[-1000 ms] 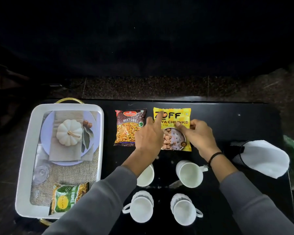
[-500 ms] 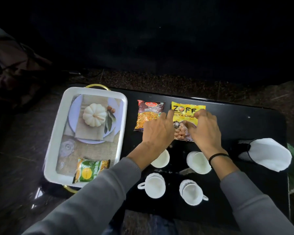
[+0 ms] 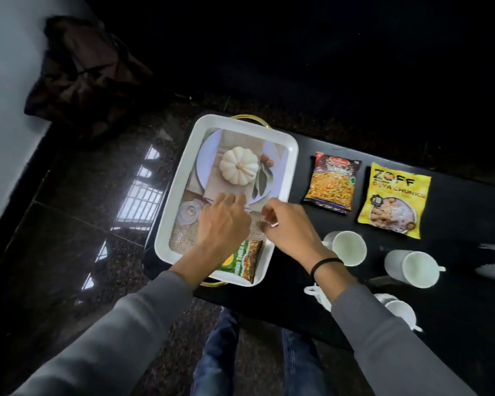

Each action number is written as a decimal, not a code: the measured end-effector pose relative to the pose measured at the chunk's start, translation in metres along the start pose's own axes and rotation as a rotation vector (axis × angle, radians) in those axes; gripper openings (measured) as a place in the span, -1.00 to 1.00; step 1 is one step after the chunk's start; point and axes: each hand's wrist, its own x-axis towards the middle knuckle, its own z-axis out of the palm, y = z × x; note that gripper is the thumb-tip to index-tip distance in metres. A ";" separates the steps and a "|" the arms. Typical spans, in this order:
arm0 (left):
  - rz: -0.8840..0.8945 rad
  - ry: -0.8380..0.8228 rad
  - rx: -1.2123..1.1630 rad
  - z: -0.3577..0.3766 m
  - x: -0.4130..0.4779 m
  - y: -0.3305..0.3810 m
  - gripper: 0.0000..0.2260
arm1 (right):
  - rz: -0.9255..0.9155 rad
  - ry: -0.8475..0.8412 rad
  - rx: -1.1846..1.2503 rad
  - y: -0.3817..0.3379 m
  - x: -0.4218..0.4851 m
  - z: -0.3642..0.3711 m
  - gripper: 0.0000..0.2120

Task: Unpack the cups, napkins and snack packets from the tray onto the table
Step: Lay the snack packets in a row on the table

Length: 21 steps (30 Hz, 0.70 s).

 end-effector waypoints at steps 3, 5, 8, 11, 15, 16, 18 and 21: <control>-0.122 -0.134 0.016 0.010 -0.010 -0.042 -0.69 | 0.020 -0.243 -0.076 -0.015 0.005 0.025 -0.54; -0.188 -0.290 0.009 0.019 -0.018 -0.062 -0.60 | 0.044 -0.340 -0.127 -0.018 0.007 0.039 -0.41; -0.221 -0.469 -0.188 0.035 -0.030 -0.078 -0.53 | 0.078 -0.353 -0.099 -0.018 0.008 0.053 -0.40; -0.297 -0.467 -0.539 0.043 -0.035 -0.086 -0.57 | 0.137 -0.345 -0.013 -0.018 0.010 0.058 -0.41; -0.281 -0.495 -0.898 0.041 -0.028 -0.092 -0.67 | 0.232 -0.349 0.192 -0.018 0.014 0.049 -0.30; -0.278 -0.483 -0.992 0.038 -0.024 -0.094 -0.73 | 0.244 -0.351 0.278 -0.017 0.015 0.045 -0.29; -0.288 -0.450 -1.208 0.031 -0.016 -0.098 -0.78 | 0.276 -0.372 0.511 -0.014 0.017 0.038 -0.39; -0.280 -0.412 -1.536 0.017 -0.005 -0.091 -0.71 | 0.304 -0.251 0.882 -0.013 0.016 0.028 -0.42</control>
